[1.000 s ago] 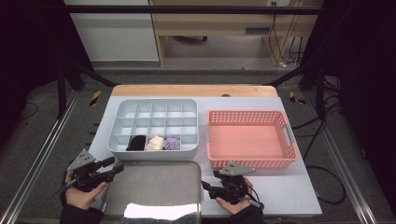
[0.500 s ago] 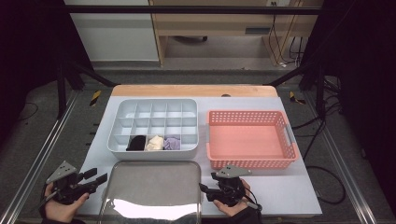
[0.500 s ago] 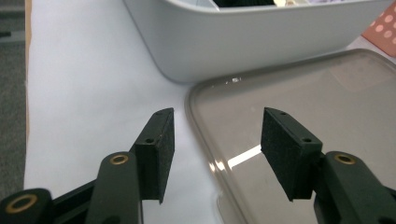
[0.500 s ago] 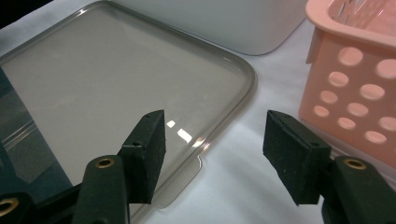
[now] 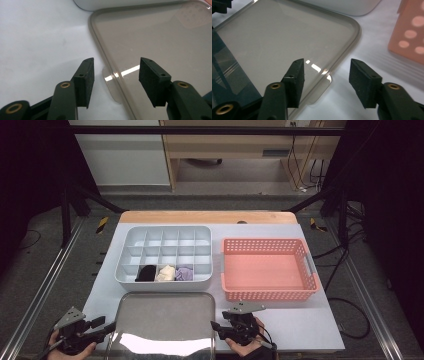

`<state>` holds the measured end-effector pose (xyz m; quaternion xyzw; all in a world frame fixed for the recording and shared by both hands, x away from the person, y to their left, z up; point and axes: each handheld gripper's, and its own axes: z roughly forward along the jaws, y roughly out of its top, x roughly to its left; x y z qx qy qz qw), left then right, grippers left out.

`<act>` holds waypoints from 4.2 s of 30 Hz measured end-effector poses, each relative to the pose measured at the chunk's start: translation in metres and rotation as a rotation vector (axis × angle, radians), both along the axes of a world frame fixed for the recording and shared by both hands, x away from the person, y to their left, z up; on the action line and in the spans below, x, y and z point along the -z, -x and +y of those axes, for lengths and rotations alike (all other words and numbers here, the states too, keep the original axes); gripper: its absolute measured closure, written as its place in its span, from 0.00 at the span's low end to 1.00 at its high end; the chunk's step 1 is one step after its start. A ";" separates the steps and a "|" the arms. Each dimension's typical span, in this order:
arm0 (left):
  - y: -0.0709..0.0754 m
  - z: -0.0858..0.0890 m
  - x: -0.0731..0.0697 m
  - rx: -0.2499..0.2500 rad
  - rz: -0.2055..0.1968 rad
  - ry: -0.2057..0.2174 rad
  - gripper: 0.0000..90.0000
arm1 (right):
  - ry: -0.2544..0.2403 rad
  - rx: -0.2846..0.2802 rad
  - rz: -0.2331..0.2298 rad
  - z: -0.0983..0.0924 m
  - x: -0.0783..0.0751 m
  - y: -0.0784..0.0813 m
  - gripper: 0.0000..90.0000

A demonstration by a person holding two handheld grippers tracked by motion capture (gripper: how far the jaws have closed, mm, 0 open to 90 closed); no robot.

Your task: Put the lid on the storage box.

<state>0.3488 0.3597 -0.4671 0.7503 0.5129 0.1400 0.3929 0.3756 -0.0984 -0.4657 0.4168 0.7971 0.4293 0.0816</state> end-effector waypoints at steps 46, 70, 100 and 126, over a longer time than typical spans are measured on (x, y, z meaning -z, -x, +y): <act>0.015 -0.012 0.010 -0.039 0.023 -0.027 0.56 | -0.167 0.204 0.181 0.009 0.022 0.019 0.68; 0.014 -0.011 0.010 -0.043 0.025 -0.022 0.57 | -0.254 0.226 0.246 0.002 0.019 0.014 0.69; 0.013 -0.006 0.011 -0.058 0.038 0.044 0.54 | -0.439 0.197 0.083 0.001 -0.021 0.022 0.67; 0.013 -0.007 0.011 -0.054 0.038 0.031 0.55 | -0.286 0.161 0.224 -0.003 0.027 0.011 0.58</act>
